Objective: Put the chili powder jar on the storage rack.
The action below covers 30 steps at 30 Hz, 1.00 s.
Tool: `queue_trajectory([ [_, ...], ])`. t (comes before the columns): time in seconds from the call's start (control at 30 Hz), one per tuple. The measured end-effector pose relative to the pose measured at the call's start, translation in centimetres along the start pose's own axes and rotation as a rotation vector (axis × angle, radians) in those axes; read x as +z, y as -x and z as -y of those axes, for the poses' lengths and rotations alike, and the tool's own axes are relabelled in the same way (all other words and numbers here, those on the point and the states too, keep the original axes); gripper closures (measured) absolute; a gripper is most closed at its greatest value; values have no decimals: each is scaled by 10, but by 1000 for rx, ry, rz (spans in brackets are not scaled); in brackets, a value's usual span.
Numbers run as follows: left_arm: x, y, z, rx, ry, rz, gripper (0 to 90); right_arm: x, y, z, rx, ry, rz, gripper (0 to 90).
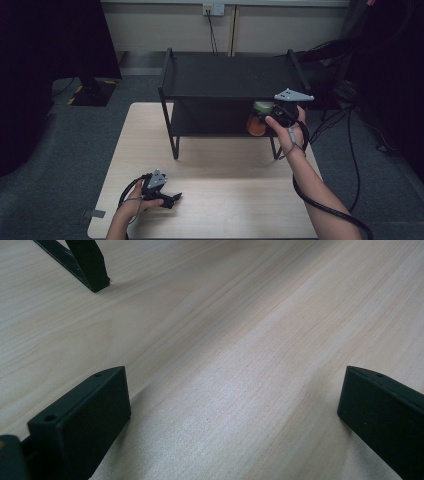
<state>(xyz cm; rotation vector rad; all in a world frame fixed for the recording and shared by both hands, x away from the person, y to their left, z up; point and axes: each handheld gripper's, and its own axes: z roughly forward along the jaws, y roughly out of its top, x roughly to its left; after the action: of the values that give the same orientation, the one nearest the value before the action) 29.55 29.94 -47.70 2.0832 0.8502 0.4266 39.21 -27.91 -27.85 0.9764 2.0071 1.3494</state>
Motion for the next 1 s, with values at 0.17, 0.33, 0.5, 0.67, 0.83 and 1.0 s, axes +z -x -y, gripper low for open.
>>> queue_trajectory([
  [0.17, 0, 0, 0, 1, -1, 0, 0, 4, -4, 0, 6, 3, 15, 338],
  [0.33, 0, 0, 0, 1, -2, 1, 0, 6, -5, 0, 12, 11, 24, 337],
  [0.5, 0, 0, 0, 1, 0, 2, 0, 7, -6, 1, 30, 22, 43, 337],
  [0.67, 0, 0, 0, 2, 0, 2, 0, 10, -7, 0, 28, 26, 61, 337],
  [0.83, 0, -1, 0, 3, -1, 2, 0, 12, -7, 1, 29, 21, 63, 337],
  [1.0, 0, 0, 0, 3, -1, 2, 0, 12, -8, 0, 22, 13, 62, 337],
])
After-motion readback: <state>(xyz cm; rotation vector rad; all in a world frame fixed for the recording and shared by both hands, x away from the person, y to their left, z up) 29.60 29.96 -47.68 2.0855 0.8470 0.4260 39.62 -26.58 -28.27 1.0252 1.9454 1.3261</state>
